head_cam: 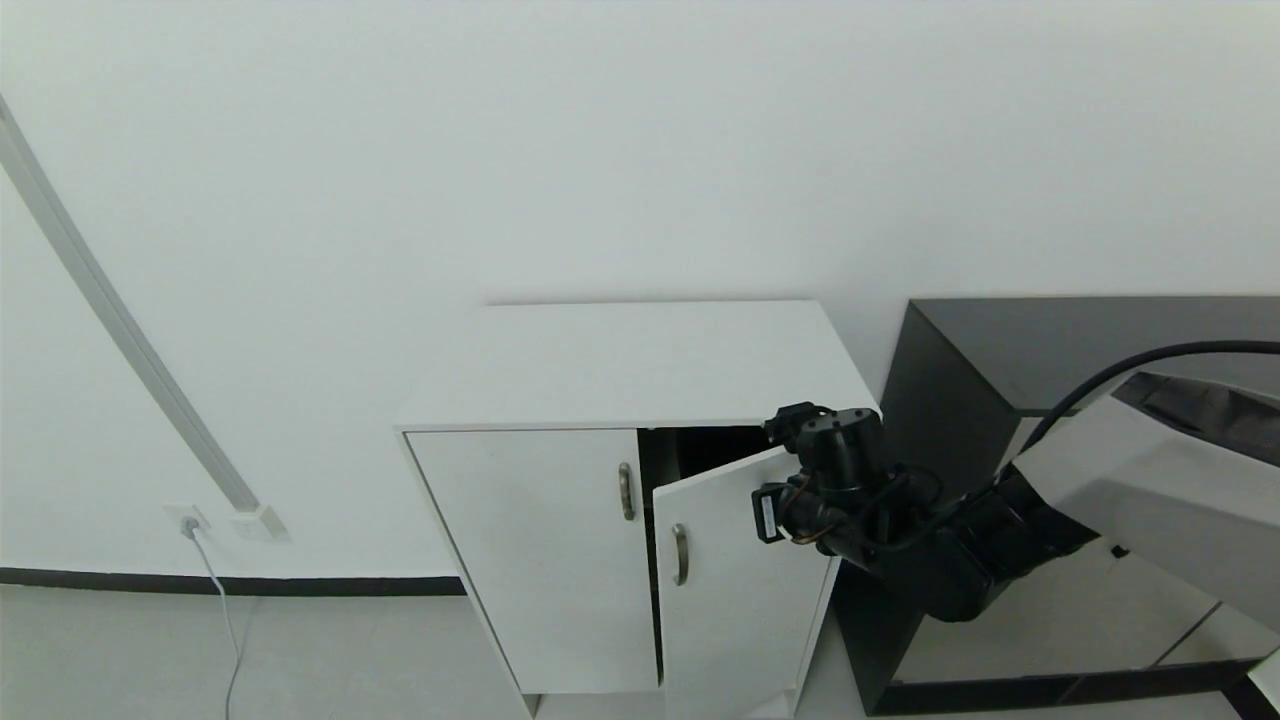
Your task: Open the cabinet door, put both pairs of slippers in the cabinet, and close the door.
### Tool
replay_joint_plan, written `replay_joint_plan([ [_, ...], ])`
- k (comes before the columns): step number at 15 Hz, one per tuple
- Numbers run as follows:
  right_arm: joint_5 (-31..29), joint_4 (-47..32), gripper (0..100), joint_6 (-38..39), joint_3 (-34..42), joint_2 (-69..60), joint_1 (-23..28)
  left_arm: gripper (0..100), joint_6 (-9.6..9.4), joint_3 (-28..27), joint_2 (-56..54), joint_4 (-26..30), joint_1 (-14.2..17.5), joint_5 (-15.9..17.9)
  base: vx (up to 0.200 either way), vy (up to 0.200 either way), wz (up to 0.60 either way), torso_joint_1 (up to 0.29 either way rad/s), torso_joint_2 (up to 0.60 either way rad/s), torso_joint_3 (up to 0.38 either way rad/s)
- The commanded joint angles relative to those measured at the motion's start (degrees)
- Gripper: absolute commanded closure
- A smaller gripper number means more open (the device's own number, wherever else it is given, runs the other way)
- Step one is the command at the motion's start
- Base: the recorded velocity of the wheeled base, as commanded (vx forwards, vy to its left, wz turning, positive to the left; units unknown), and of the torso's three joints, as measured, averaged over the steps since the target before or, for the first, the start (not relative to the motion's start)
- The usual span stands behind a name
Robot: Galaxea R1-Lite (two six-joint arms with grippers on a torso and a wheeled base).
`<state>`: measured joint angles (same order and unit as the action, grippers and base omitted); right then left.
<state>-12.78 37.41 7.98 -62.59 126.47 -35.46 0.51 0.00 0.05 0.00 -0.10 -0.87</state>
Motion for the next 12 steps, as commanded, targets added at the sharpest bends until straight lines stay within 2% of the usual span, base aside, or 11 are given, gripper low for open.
replay_joint_plan([
  [1, 0.1, 0.1, 100, 0.0, -1.1, 1.4, 0.7, 100, 0.10, -0.1, 0.0, 0.0, 0.0, 0.0, 0.000, 0.000, 0.00, 0.000, 0.00, 0.000],
  [12, 0.2, 0.0, 100, -0.1, -6.1, 4.6, 3.6, 100, 0.10, -0.1, 0.0, 0.0, 0.0, 0.0, 0.000, 0.000, 0.00, 0.000, 0.00, 0.000],
])
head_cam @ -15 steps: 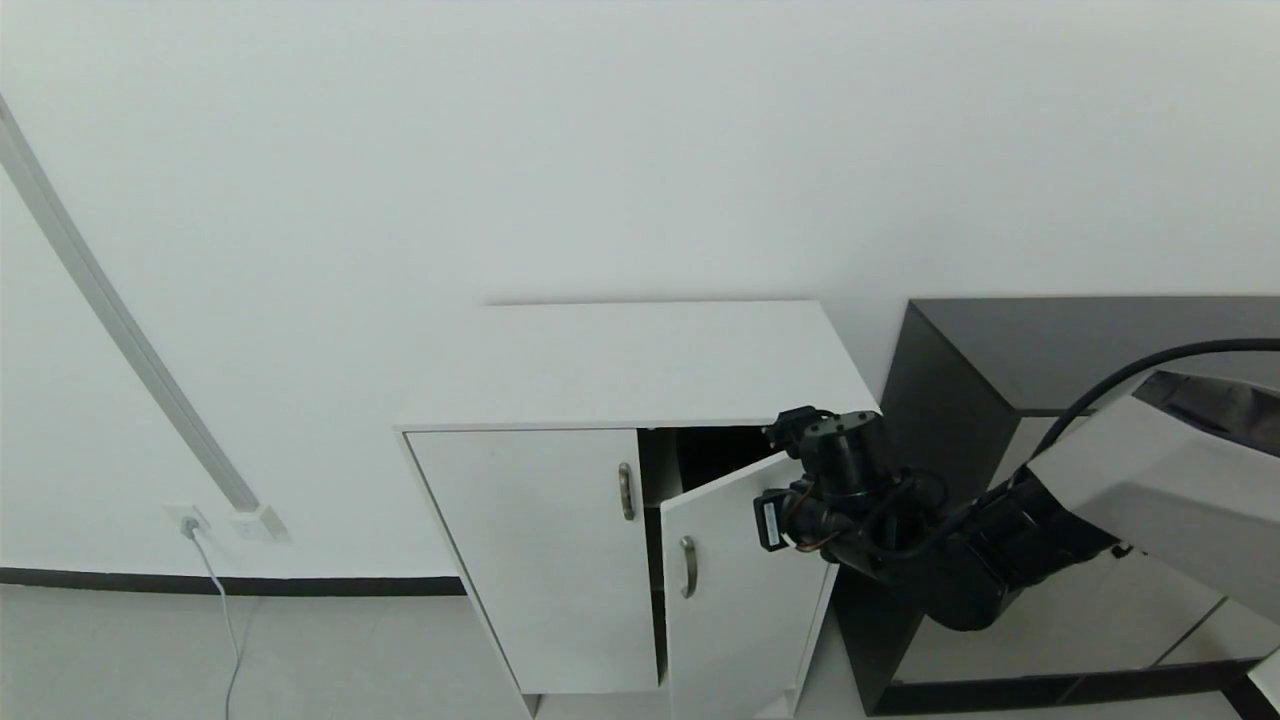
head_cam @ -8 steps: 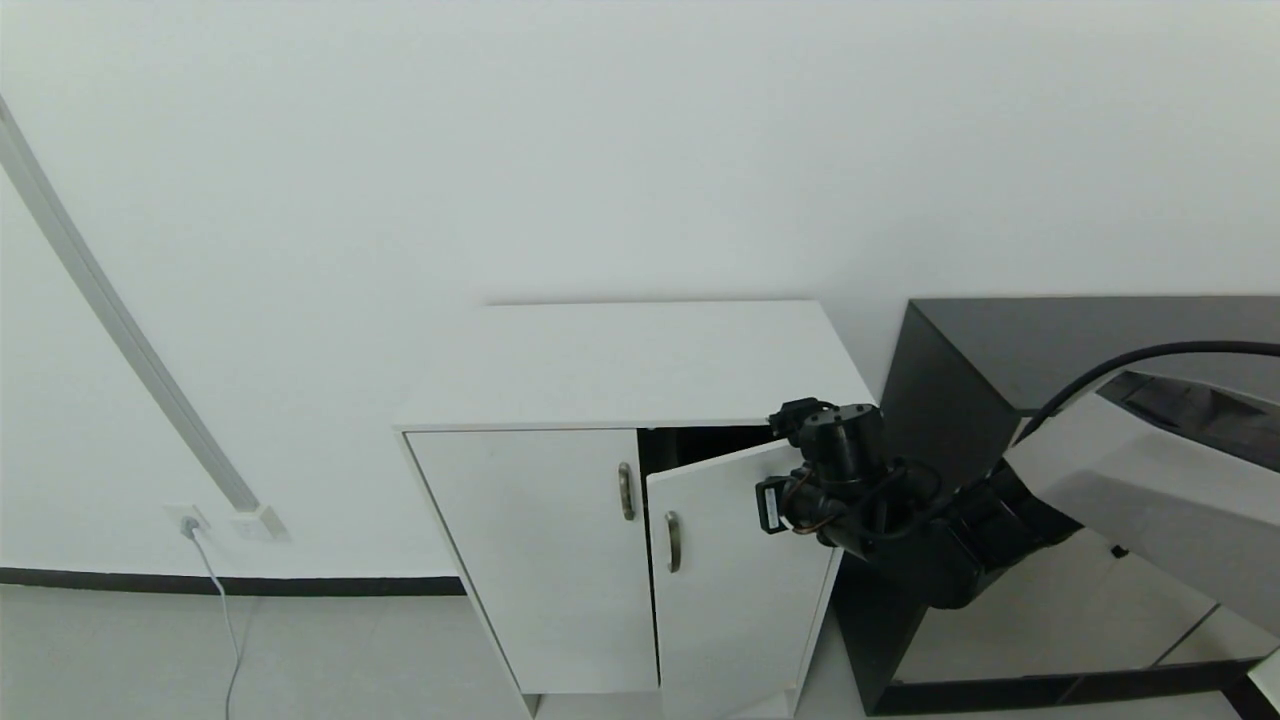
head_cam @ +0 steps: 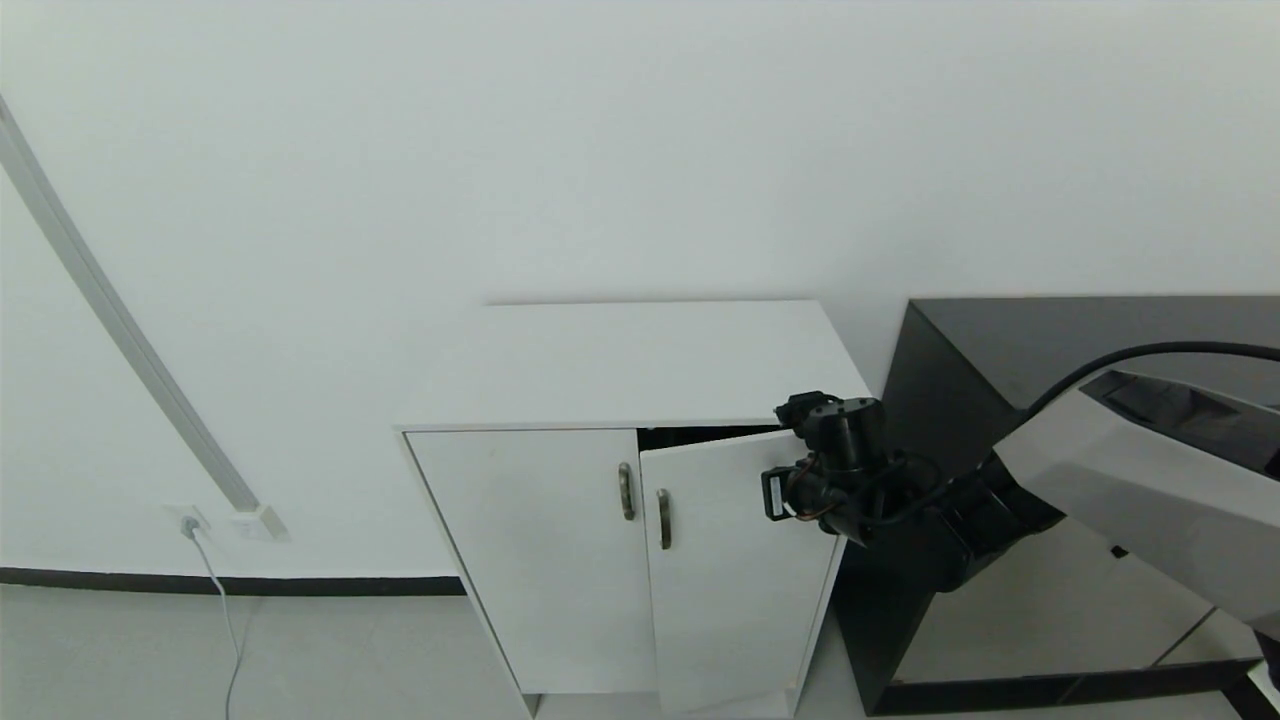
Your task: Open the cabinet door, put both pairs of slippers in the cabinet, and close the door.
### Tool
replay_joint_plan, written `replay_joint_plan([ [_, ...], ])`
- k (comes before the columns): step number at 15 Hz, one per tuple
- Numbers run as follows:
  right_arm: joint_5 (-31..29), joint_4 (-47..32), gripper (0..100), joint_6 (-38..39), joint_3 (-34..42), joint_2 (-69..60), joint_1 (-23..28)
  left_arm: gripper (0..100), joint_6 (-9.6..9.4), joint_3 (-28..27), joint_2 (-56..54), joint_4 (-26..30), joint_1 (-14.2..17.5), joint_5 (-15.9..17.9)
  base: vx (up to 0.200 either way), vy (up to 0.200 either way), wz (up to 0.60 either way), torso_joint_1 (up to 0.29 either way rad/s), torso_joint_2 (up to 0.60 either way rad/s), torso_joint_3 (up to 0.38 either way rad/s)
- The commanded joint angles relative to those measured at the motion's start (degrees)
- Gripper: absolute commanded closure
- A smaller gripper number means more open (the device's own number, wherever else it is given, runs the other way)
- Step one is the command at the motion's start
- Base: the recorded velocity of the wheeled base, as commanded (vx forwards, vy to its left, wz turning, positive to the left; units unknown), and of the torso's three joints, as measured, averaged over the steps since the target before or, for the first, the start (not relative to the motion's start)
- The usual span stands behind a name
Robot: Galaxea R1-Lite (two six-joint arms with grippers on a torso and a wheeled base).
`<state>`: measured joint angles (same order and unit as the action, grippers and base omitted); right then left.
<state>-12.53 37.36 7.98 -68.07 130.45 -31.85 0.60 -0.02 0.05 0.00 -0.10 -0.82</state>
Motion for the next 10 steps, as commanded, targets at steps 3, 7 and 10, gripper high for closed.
replay_joint_plan([
  [3, 0.0, 0.1, 100, 0.0, -1.6, 1.8, 0.5, 100, 0.02, -0.1, 0.0, 0.0, 0.0, -0.1, 0.000, 0.000, 0.00, 0.000, 0.00, 0.000],
  [7, 0.0, 0.1, 100, 0.0, -2.8, 2.5, 0.8, 100, 0.02, 0.0, 0.0, 0.0, 0.0, -0.1, 0.000, 0.000, 0.00, 0.000, 0.00, 0.000],
  [10, 0.0, 0.1, 100, -0.1, -3.2, 2.7, 0.9, 100, 0.02, -0.1, 0.0, 0.0, 0.0, -0.1, 0.000, 0.000, 0.00, 0.000, 0.00, 0.000],
])
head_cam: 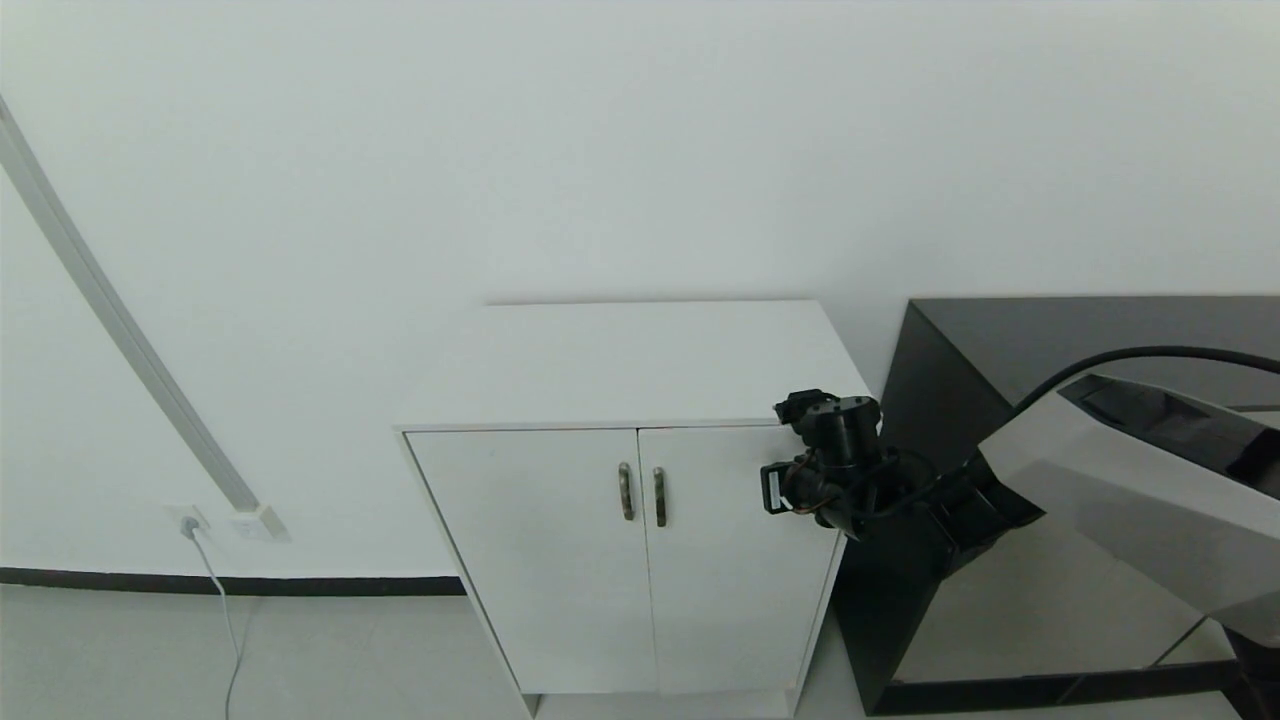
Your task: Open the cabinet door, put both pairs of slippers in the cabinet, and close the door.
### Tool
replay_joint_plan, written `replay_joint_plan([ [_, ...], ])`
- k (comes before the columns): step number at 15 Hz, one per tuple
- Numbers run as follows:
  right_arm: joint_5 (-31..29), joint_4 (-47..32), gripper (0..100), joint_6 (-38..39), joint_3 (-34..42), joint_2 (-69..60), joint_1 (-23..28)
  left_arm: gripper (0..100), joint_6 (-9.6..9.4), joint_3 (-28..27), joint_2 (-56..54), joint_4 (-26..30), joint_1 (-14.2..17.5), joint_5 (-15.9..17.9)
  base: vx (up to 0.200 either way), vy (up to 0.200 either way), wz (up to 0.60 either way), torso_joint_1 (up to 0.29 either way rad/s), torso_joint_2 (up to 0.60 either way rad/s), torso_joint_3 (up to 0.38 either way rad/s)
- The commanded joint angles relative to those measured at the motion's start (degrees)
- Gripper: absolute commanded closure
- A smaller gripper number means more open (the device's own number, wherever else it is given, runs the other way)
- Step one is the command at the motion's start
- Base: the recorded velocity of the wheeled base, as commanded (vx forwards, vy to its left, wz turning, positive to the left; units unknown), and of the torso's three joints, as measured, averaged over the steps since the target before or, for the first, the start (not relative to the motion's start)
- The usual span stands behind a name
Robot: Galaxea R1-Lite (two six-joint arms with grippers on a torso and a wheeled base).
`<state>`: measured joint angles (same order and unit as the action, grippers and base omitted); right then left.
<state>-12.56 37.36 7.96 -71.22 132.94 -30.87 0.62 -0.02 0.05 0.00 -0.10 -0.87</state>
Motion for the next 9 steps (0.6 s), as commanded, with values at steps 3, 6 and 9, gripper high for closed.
replay_joint_plan([
  [3, 0.0, -0.1, 100, -0.1, -0.9, 0.2, -0.1, 100, -0.01, 0.0, 0.0, 0.0, 0.0, 0.0, 0.000, 0.000, 0.00, 0.000, 0.00, 0.000],
  [6, 0.0, 0.0, 100, -0.1, -1.0, 0.3, -0.1, 100, -0.01, -0.1, 0.0, 0.0, 0.0, 0.0, 0.000, 0.000, 0.00, 0.000, 0.00, 0.000],
  [9, 0.0, 0.0, 100, -0.1, -0.9, 0.3, -0.1, 100, -0.01, 0.0, 0.0, 0.0, 0.0, 0.0, 0.000, 0.000, 0.00, 0.000, 0.00, 0.000],
])
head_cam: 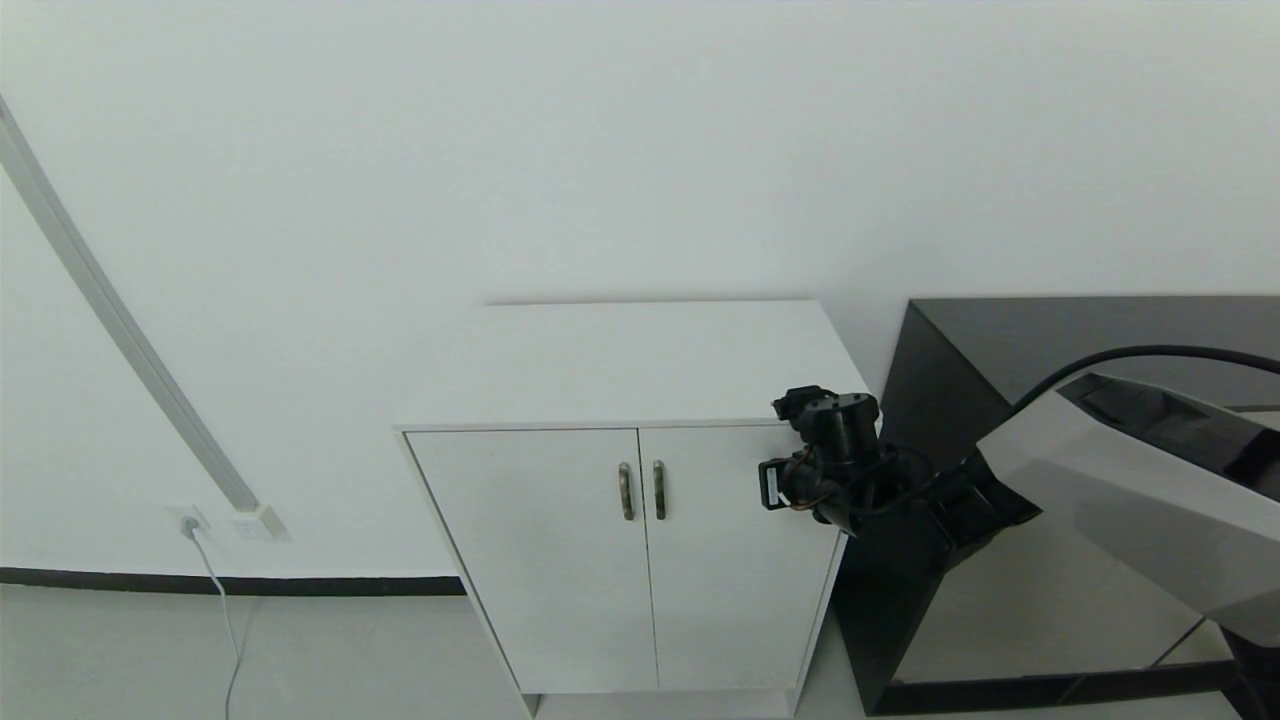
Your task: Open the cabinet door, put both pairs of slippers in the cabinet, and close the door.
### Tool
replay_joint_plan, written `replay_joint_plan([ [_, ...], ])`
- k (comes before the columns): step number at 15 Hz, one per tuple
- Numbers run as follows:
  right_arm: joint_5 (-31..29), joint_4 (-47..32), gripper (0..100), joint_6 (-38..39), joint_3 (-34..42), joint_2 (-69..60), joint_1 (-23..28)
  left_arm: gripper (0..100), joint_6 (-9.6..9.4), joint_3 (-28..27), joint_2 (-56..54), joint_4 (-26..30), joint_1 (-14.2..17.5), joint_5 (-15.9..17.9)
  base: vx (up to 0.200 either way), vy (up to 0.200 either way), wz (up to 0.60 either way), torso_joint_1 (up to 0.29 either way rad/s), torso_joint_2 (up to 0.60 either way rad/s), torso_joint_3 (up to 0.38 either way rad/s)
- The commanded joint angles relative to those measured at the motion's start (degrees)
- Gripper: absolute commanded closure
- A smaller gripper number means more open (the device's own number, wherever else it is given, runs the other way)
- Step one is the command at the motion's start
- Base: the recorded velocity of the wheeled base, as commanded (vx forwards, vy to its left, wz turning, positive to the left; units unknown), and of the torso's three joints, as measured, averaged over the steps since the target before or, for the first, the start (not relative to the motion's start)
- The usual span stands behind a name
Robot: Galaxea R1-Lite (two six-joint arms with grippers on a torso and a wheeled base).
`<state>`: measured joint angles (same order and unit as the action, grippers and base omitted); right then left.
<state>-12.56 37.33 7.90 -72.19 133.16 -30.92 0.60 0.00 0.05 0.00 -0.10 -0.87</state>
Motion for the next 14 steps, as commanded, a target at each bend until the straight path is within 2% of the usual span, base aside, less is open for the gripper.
replay_joint_plan([
  [1, 0.0, 0.0, 100, 0.0, 0.0, 0.1, 0.0, 100, 0.02, 0.0, 0.0, 0.0, 0.0, 0.0, 0.000, 0.000, 0.00, 0.000, 0.00, 0.000],
  [10, -0.2, 0.3, 100, 0.4, 1.5, -0.1, 0.2, 100, 0.11, 0.0, 0.0, 0.0, 0.0, 0.0, 0.000, 0.000, 0.00, 0.000, 0.00, 0.000],
  [14, -0.4, 5.2, 100, 0.2, 7.4, -2.6, 0.2, 100, 0.11, 0.0, 0.0, 0.0, 0.0, 0.0, 0.000, 0.000, 0.00, 0.000, 0.00, 0.000],
])
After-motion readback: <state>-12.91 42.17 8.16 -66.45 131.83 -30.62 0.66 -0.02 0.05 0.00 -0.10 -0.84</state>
